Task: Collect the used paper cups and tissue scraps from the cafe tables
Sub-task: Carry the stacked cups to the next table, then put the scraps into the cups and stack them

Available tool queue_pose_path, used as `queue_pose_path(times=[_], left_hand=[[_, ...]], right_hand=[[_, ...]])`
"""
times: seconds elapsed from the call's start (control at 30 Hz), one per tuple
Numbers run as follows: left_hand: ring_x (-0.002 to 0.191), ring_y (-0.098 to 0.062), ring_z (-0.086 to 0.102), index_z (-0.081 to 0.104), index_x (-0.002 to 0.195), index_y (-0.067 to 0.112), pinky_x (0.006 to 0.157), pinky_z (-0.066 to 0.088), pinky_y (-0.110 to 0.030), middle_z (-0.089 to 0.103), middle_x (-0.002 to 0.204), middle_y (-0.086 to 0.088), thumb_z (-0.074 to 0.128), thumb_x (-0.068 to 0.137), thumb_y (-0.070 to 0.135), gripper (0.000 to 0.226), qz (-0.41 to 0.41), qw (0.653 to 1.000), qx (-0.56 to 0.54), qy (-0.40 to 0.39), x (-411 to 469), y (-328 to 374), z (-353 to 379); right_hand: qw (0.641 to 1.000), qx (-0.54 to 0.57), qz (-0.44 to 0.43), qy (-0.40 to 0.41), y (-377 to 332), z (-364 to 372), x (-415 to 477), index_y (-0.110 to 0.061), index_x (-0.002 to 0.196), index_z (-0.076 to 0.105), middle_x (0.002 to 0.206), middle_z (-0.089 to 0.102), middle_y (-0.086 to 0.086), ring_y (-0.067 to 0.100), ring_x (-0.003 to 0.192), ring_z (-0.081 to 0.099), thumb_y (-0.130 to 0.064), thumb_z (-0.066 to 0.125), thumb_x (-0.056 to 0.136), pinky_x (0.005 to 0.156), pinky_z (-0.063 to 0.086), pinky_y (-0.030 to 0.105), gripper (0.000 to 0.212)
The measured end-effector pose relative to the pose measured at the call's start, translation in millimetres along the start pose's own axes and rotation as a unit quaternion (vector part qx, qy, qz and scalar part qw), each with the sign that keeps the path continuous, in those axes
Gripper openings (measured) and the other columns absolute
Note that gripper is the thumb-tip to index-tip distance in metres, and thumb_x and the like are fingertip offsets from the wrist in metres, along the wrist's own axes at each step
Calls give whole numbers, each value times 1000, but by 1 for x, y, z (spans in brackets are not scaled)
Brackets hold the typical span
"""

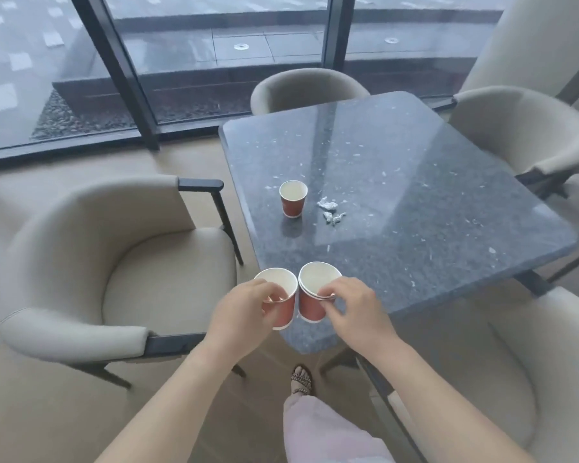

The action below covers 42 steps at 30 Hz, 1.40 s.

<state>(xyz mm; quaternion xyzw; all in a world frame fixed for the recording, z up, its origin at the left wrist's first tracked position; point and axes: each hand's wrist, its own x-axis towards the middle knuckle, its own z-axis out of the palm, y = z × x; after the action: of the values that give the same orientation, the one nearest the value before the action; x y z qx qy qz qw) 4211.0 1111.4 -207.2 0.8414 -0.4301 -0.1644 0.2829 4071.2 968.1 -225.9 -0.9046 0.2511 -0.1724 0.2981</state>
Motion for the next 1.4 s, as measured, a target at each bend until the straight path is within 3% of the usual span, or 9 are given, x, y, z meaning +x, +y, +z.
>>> queue_pose_path(times=[0.27, 0.4, 0.63, 0.8, 1.0, 1.17, 1.27, 1.4], left_hand=[[78, -14, 61, 70, 83, 21, 69, 48, -30, 67, 85, 8, 66, 74, 12, 13, 10, 999, 24, 36, 111, 10, 1], [80, -16, 60, 68, 82, 22, 70, 48, -31, 65, 84, 9, 65, 75, 15, 10, 11, 999, 31, 15, 149, 20, 0], [83, -14, 59, 67, 84, 24, 70, 48, -31, 65, 86, 12, 68, 76, 16, 11, 2, 998, 61, 30, 197, 15, -4], [81, -18, 61, 68, 81, 19, 69, 49, -33, 67, 84, 8, 69, 75, 13, 9, 32, 996, 64, 51, 225, 15, -7], [75, -21, 62, 67, 79, 20, 63, 46, -30, 68, 81, 8, 73, 70, 10, 14, 85, 989, 99, 67, 260, 18, -8], [77, -21, 60, 67, 80, 20, 65, 46, -31, 66, 82, 7, 71, 71, 9, 15, 67, 990, 92, 84, 279, 3, -9], [76, -23, 61, 67, 80, 19, 63, 43, -28, 67, 82, 6, 72, 71, 9, 14, 63, 990, 107, 71, 287, -4, -2], [87, -25, 59, 66, 88, 18, 69, 46, -35, 67, 90, 4, 65, 79, 14, 9, 36, 994, 105, 17, 298, -13, 10]], right_hand=[[1000, 10, 3, -8, 56, -2, 99, -9, 81, 65, 83, 66, 2, 21, 84, 56, -5, 65, 79, 71, 42, 26, 5], [1000, 18, 8, -4, 75, -6, 131, -12, 81, 65, 83, 66, 0, 19, 84, 55, -5, 65, 78, 69, 37, 19, 7], [999, 30, 31, -28, 103, 1, 174, -11, 85, 65, 88, 66, 1, 21, 90, 55, -5, 61, 80, 75, 46, 33, 9], [998, 36, 42, -29, 113, 8, 199, -13, 84, 65, 90, 65, 1, 19, 90, 55, -6, 62, 78, 72, 42, 26, 9], [997, 28, 64, -25, 127, 17, 213, -13, 80, 65, 86, 66, -1, 22, 87, 55, -8, 63, 79, 67, 44, 31, 6], [997, 16, 69, -25, 132, 28, 220, -15, 80, 63, 86, 64, -2, 19, 86, 54, -10, 61, 79, 65, 40, 26, 5], [997, 23, 64, -35, 132, 34, 225, -14, 80, 62, 87, 63, -1, 20, 87, 53, -10, 60, 80, 68, 46, 31, 4], [996, 15, 67, -58, 136, 39, 228, -14, 82, 63, 91, 62, -1, 19, 92, 53, -8, 59, 79, 73, 49, 35, 8]])
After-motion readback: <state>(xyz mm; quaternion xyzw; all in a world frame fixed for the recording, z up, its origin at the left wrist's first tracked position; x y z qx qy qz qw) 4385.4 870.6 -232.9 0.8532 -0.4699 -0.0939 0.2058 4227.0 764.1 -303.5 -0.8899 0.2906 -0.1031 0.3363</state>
